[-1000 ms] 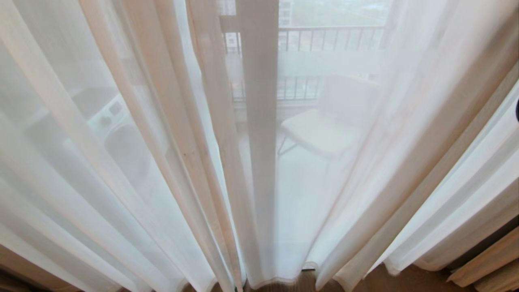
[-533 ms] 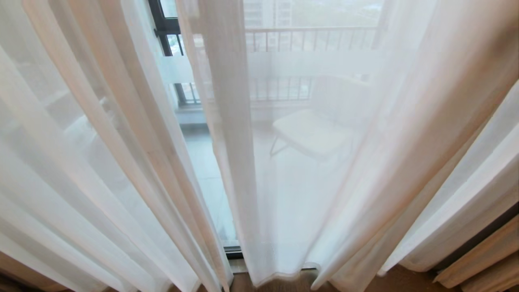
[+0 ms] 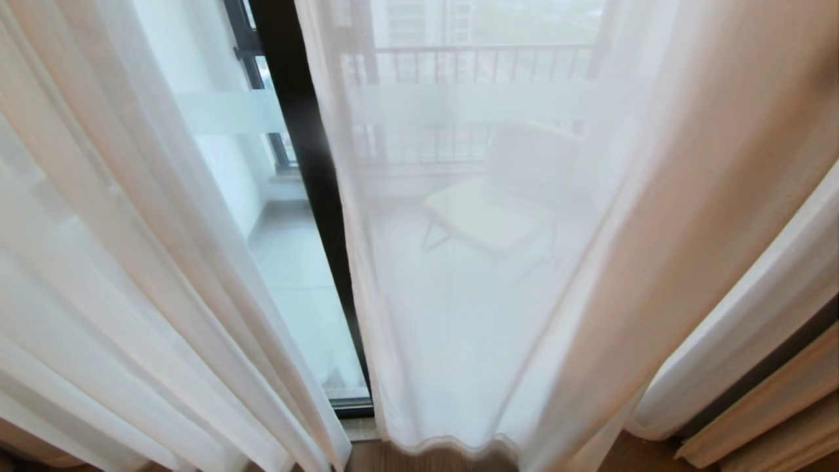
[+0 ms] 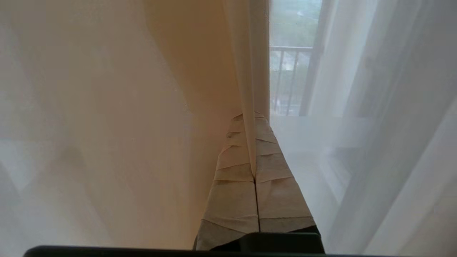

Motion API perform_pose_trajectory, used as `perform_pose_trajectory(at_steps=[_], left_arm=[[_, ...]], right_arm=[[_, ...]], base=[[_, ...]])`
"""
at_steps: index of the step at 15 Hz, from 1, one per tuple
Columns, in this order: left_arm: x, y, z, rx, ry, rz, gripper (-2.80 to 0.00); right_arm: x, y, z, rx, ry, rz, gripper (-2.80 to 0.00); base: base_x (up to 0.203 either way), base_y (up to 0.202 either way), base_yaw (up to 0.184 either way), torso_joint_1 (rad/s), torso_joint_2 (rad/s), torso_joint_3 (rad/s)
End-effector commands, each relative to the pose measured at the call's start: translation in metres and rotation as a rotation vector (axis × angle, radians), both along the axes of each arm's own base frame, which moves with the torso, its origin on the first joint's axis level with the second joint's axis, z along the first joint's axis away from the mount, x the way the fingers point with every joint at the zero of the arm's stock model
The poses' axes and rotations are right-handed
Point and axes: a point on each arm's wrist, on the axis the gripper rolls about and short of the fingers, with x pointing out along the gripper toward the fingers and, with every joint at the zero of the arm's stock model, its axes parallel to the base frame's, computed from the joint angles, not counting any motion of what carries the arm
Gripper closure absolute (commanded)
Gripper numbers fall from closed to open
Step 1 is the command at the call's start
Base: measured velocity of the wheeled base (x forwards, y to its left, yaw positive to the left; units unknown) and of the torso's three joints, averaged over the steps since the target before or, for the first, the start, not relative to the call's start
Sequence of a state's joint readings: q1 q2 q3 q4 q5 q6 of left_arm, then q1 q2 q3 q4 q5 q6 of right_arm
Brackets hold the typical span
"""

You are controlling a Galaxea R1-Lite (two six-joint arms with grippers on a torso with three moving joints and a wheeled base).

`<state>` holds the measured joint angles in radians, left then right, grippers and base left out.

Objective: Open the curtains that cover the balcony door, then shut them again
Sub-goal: Pull the inner curtains open on both sides

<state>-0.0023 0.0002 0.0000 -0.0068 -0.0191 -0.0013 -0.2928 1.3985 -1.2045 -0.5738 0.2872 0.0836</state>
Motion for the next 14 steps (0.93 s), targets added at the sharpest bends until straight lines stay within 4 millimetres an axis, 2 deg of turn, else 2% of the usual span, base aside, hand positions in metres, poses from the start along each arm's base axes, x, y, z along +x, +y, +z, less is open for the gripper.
perform_pose_trajectory(at_steps=[1, 14], left_arm=[[0.0000, 0.0000, -0.0001, 0.000, 0.000, 0.000, 0.00], [0.0000, 0.0000, 0.0001, -0.001, -0.001, 0.002, 0.00]], right_arm=[[0.0007, -0.0031, -0.0001, -0.001, 0.000, -0.008, 0.00], [0.0027, -0.0109, -0.0012, 0.032, 0.005, -0.027, 0.00]], base=[[0.000, -0.185, 0.002, 0.002, 0.00, 0.003], [0.000, -0.177, 0.003, 0.001, 0.00, 0.002]])
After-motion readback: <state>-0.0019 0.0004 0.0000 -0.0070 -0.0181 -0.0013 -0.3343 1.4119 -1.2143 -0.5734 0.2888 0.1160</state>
